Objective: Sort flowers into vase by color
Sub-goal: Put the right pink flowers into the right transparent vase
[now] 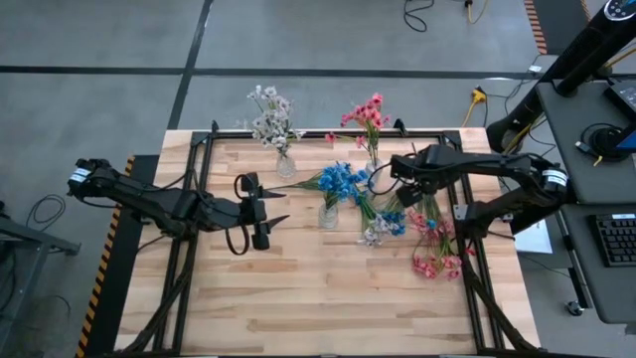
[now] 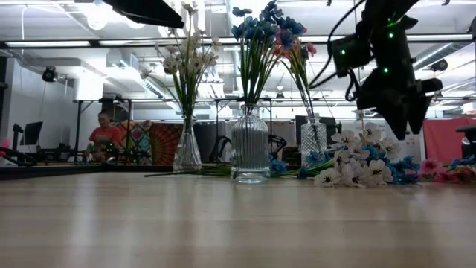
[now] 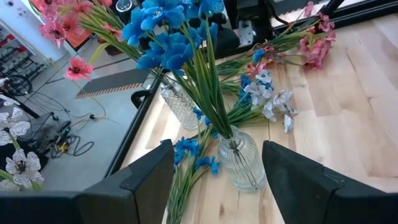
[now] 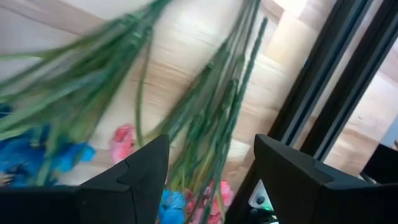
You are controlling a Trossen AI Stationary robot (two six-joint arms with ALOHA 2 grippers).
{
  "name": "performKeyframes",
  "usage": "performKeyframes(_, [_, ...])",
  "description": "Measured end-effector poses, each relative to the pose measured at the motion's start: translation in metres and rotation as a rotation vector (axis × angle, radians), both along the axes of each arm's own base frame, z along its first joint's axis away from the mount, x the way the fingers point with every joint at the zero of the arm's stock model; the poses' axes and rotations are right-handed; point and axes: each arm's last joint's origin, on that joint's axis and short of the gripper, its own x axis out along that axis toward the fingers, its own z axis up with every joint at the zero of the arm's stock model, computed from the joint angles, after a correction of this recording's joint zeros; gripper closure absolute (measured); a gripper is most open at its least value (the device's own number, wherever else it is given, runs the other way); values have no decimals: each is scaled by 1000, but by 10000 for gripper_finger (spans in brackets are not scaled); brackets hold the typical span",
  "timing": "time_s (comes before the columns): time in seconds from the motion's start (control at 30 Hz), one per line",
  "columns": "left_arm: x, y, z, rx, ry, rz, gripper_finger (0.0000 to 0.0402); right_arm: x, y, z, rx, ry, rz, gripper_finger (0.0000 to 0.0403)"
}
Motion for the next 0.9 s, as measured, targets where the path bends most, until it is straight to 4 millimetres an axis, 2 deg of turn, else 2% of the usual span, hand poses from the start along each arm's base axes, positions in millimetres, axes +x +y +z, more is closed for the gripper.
performKeyframes(0.27, [0,0,0,10,5,-3,174,-11,-3,-22,47,76,-56,185])
performKeyframes(0.47, [0,0,0,11,7,-3,174,-10,-6,-36,82,123,-59,198])
performKeyframes(0.9, [0,0,-1,14,16,-3,174,-10,-20,-54,91,231,-56,263])
